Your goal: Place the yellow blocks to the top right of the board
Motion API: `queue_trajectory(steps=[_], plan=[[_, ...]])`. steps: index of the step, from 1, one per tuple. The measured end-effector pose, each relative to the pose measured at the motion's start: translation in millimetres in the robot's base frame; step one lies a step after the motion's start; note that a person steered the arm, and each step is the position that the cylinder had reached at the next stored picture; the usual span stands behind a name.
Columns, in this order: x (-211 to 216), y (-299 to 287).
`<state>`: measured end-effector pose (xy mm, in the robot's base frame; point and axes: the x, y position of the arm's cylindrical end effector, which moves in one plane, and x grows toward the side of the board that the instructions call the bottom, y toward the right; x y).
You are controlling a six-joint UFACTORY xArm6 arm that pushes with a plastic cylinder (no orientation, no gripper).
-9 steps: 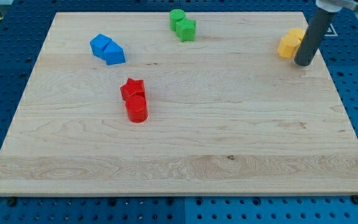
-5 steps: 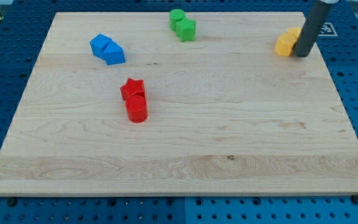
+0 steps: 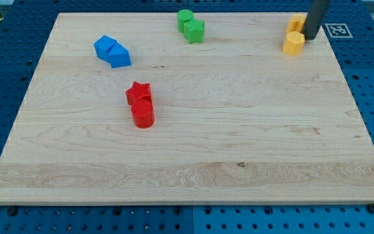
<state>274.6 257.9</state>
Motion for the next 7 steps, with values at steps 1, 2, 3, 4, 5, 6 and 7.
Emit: queue_trajectory(steps=[1, 2, 3, 4, 5, 6, 7], plan=[[6.7, 7.5], [30.1, 7.9], [64.4, 7.9], [88.3, 6.1], [87.2, -13.7], [78.5, -29.5], [78.5, -29.5]])
